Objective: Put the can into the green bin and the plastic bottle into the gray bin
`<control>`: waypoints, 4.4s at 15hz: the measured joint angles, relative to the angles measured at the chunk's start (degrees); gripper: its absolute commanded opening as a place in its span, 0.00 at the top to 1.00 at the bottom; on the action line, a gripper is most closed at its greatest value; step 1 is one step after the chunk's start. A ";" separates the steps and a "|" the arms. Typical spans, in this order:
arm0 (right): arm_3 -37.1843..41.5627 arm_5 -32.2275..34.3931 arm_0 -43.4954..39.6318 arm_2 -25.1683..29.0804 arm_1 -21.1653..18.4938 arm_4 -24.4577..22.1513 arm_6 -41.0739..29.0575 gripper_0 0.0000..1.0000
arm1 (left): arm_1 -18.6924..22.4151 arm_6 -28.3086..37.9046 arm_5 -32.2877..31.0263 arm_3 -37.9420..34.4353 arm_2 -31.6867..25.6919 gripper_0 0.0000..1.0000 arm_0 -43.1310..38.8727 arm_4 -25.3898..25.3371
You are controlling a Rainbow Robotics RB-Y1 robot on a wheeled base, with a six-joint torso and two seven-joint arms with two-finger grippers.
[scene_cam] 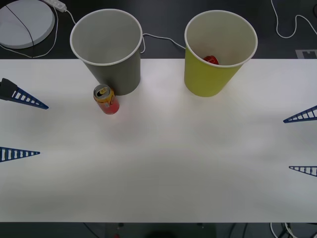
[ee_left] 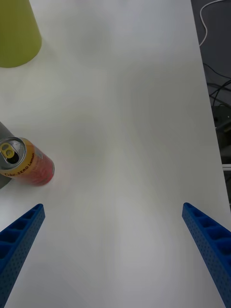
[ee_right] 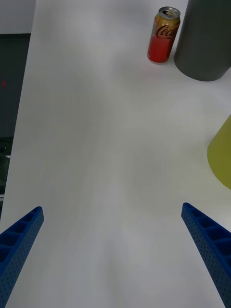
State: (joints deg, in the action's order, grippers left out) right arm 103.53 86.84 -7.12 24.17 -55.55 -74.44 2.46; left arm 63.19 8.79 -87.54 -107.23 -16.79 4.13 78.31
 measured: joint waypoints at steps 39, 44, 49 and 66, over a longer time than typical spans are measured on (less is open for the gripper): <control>0.00 0.00 0.00 0.00 0.00 0.00 0.00 0.00 | 1.23 13.51 110.36 -17.10 42.31 0.00 -23.04 -7.79; 0.00 0.00 0.00 0.00 0.00 0.00 0.00 0.00 | 1.09 34.05 116.78 -12.83 51.29 0.00 -19.03 8.52; 0.00 0.00 0.00 0.00 0.00 0.00 0.00 0.00 | -2.47 46.75 121.76 -1.20 59.56 0.00 -10.93 22.90; 0.00 0.00 0.00 0.00 0.00 0.00 0.00 0.00 | -19.44 52.83 122.09 24.19 63.76 0.00 4.40 36.37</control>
State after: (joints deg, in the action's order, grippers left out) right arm 103.53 86.84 -7.12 24.17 -55.55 -74.44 2.46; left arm 43.75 61.62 34.55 -83.03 46.97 8.53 114.68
